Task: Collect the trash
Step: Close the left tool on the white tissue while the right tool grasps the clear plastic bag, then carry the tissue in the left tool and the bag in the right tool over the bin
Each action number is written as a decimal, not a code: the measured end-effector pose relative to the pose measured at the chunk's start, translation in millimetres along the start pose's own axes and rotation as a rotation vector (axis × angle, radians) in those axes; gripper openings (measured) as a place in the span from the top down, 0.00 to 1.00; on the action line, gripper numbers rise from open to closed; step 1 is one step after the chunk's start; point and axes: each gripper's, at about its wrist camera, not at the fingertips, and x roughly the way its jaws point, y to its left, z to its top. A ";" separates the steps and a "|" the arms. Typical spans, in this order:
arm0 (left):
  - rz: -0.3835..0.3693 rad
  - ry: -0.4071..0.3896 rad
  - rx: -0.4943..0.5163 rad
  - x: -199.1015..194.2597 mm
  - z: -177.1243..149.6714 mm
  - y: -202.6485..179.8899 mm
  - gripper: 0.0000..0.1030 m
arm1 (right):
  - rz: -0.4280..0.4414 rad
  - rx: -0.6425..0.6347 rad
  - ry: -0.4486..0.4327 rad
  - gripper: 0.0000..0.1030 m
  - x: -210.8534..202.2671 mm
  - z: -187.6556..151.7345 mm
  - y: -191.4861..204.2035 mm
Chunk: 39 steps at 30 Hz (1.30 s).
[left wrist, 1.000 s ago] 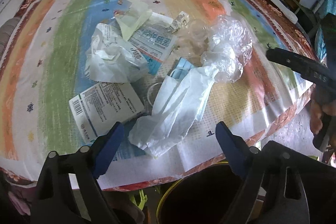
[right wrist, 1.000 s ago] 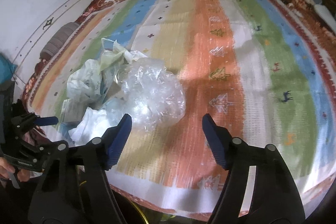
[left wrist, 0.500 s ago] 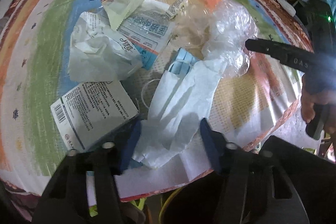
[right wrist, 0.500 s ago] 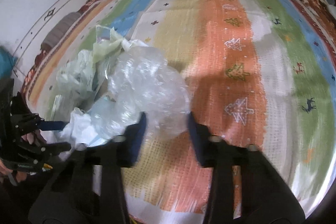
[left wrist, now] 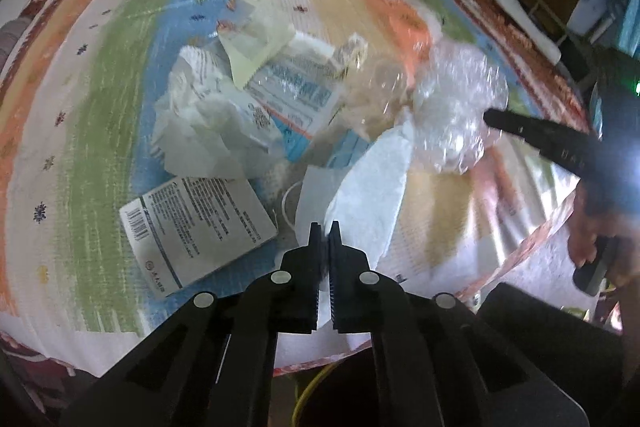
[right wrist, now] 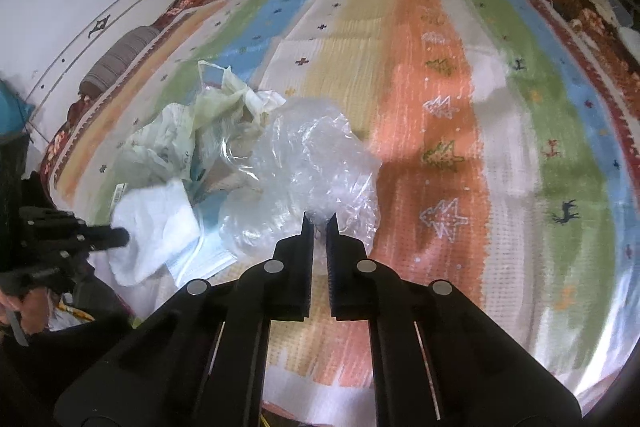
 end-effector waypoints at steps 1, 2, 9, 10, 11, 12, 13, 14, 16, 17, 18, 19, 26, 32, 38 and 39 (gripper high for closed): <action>-0.009 -0.010 -0.016 -4.8 0.2 0.6 0.97 | -0.005 0.000 -0.002 0.95 -2.2 0.0 0.3; -0.015 -0.011 -0.024 -7.2 0.0 -0.1 0.98 | -0.007 0.006 -0.005 0.95 -5.8 -0.4 -0.5; 0.010 0.014 -0.073 -19.4 -5.2 -6.0 0.98 | -0.033 0.019 -0.020 0.95 -26.6 -5.3 4.7; 0.019 0.021 -0.074 -21.1 -7.7 -7.8 0.98 | -0.036 0.004 -0.017 0.95 -30.3 -6.9 9.4; 0.023 0.026 -0.076 -22.5 -9.6 -9.5 0.98 | -0.039 -0.006 -0.016 0.95 -32.5 -7.8 12.6; 0.023 0.028 -0.078 -24.3 -11.0 -10.8 0.98 | -0.048 -0.027 -0.019 0.95 -37.0 -9.7 18.0; 0.021 0.026 -0.080 -26.4 -12.3 -11.9 0.98 | -0.055 -0.046 -0.024 0.95 -41.7 -11.3 23.1; 0.016 0.018 -0.081 -30.1 -13.7 -13.4 0.98 | -0.057 -0.055 -0.027 0.95 -44.7 -11.7 26.6; 0.001 -0.001 -0.094 -39.1 -15.6 -15.5 0.98 | -0.062 -0.076 -0.041 0.95 -53.2 -13.3 34.3; -0.004 -0.010 -0.104 -43.2 -16.8 -15.7 0.98 | -0.064 -0.080 -0.045 0.95 -55.4 -13.7 36.4; -0.012 -0.020 -0.120 -48.2 -17.5 -15.1 0.98 | -0.063 -0.084 -0.049 0.95 -58.9 -15.0 39.1; -0.019 -0.030 -0.135 -52.7 -18.2 -14.7 0.98 | -0.062 -0.087 -0.051 0.95 -60.7 -15.4 40.9; -0.046 -0.058 -0.168 -75.1 -25.4 -18.8 0.98 | -0.054 -0.109 -0.053 0.95 -71.1 -22.9 56.5; -0.029 -0.098 -0.152 -94.0 -31.1 -26.4 0.98 | -0.050 -0.129 -0.084 0.95 -91.9 -30.9 77.1; -0.039 -0.129 -0.169 -106.7 -41.2 -26.0 0.98 | -0.060 -0.121 -0.102 0.95 -105.6 -40.9 85.5; -0.039 -0.132 -0.172 -108.2 -43.8 -25.9 0.98 | -0.061 -0.117 -0.103 0.95 -107.7 -43.5 86.3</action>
